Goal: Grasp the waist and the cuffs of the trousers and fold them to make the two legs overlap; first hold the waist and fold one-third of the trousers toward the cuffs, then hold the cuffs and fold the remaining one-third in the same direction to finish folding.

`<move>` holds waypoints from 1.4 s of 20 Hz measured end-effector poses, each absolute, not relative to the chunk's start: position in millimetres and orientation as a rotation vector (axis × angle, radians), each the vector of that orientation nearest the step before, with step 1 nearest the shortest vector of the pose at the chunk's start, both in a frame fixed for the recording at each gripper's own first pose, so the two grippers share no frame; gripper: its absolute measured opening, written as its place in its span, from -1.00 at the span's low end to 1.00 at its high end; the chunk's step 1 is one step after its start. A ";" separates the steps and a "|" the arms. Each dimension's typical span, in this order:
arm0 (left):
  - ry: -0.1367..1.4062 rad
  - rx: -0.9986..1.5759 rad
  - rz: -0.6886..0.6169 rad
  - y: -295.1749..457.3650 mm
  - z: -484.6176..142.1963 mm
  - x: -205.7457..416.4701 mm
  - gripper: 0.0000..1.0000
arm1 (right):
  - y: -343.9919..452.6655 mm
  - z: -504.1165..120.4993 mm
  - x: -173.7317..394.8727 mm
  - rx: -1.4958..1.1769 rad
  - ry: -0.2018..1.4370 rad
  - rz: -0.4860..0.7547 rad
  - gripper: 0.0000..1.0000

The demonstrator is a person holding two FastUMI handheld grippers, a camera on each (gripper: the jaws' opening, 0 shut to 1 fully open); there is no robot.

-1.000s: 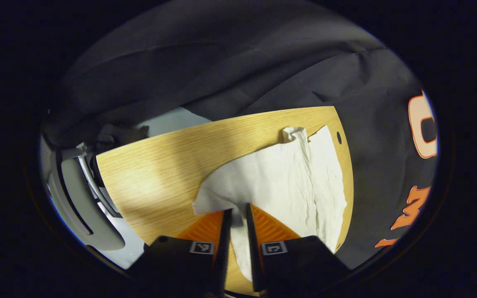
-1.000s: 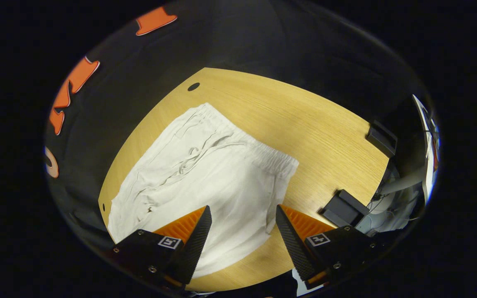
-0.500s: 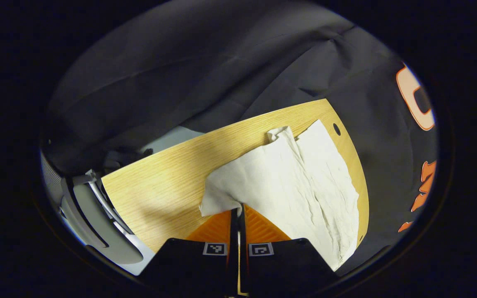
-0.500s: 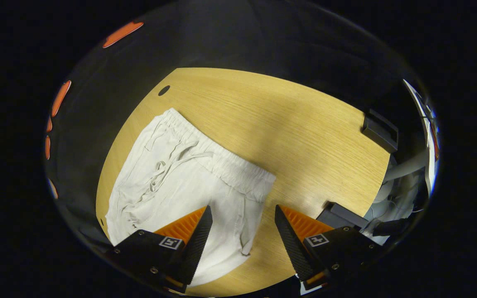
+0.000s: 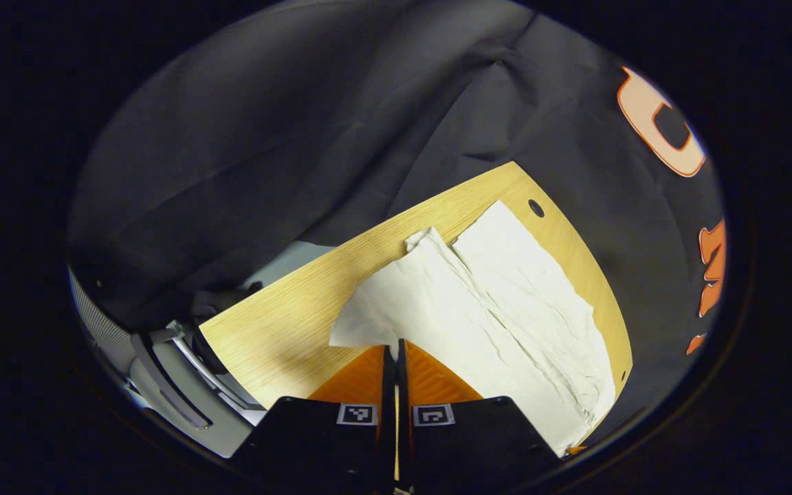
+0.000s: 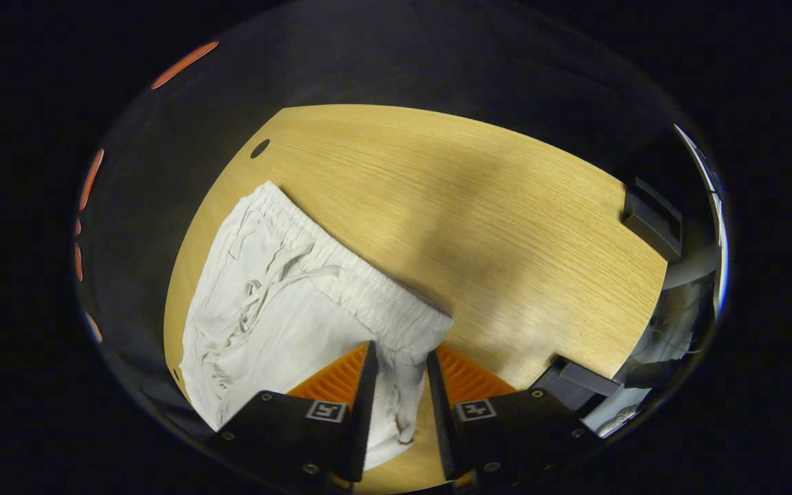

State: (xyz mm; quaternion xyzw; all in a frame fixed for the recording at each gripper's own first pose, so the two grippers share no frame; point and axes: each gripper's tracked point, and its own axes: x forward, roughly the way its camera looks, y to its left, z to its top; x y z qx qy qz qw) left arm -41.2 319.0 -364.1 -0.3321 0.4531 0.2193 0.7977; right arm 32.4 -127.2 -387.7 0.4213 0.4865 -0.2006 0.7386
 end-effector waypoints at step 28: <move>1.057 -0.300 0.069 327.3 -316.1 133.4 -0.89 | -131.5 -254.1 142.8 1.023 0.933 -0.325 -0.89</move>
